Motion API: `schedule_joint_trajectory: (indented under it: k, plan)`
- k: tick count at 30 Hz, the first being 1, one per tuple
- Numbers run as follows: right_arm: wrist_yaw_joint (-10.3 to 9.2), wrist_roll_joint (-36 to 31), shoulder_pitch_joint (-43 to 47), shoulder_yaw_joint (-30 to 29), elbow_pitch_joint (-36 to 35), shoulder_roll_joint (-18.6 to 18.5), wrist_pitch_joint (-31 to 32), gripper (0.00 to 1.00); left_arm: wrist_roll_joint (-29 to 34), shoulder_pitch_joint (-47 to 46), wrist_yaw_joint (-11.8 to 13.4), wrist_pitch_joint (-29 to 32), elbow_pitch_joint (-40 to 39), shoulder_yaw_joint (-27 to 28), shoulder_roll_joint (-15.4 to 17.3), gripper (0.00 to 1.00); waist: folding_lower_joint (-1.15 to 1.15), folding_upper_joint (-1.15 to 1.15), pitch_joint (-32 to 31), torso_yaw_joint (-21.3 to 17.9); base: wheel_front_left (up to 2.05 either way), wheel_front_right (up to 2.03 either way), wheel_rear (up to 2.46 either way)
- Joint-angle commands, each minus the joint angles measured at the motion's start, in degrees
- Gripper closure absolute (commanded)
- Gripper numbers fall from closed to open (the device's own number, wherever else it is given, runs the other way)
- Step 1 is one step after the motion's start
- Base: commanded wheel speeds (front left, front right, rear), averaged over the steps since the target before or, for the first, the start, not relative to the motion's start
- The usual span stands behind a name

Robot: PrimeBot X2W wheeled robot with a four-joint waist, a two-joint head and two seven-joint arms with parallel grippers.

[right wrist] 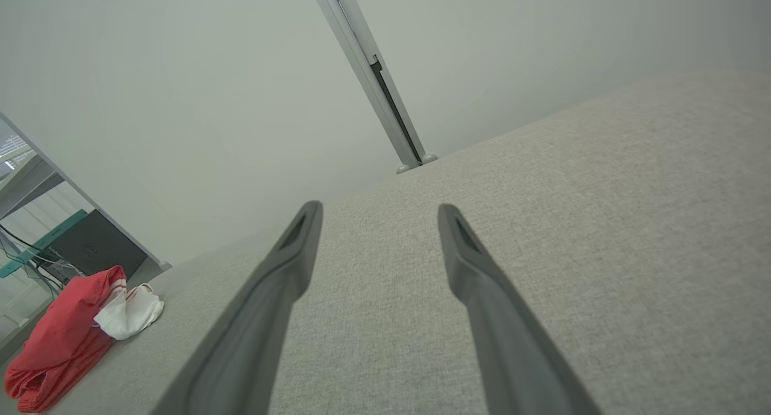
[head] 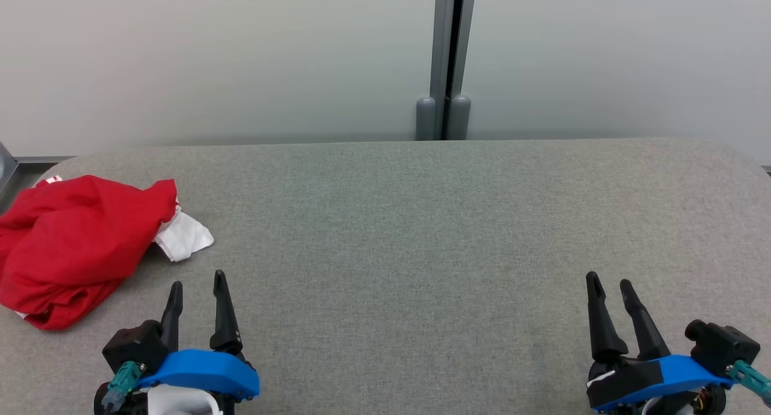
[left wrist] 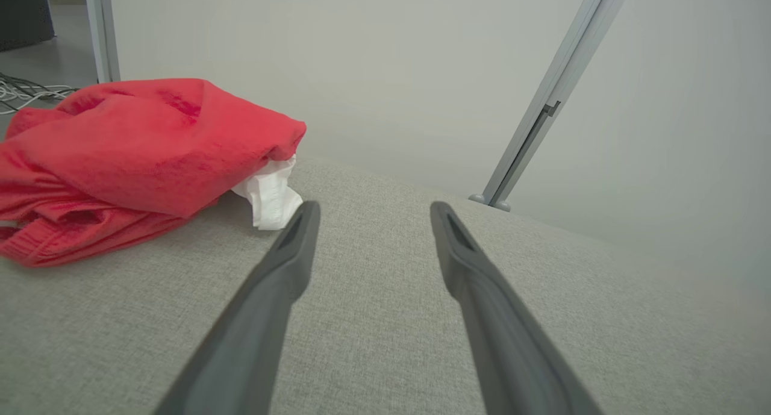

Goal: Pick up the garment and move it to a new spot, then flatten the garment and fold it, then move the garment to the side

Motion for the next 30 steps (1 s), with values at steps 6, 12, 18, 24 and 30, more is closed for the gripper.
schedule_joint_trajectory:
  k: [6,12,18,24,30]
  plan:
    - [0.14,-3.46,-0.17,0.36,0.31,-0.55,-1.11,0.0,3.5,-1.54,0.57,-1.13,0.33,-0.28,0.18,0.0,0.0,0.0,-0.15,0.23,0.0,0.0,0.0]
    - [0.15,-5.76,-0.24,0.57,0.87,-0.57,-1.72,0.0,5.91,-1.52,-0.04,-1.8,0.41,0.29,0.21,0.0,0.0,0.0,-0.42,0.38,0.0,0.0,0.0]
    - [0.16,-8.19,-0.14,0.62,1.31,-0.59,-2.39,0.0,8.6,-0.59,-0.44,-2.39,0.25,0.86,0.56,0.0,0.0,0.0,-0.62,0.45,0.0,0.0,0.0]
    - [0.17,-11.24,-0.04,0.17,2.01,-0.59,-3.05,0.0,11.91,-0.03,0.41,-3.05,0.93,0.88,0.86,0.0,0.0,0.0,-0.71,0.56,0.0,0.0,0.0]
    - [0.18,-14.01,-0.01,0.05,2.57,-0.61,-3.62,0.0,14.28,-0.13,0.97,-3.68,2.68,0.53,0.8,0.0,0.0,0.0,-0.82,0.66,0.0,0.0,0.0]
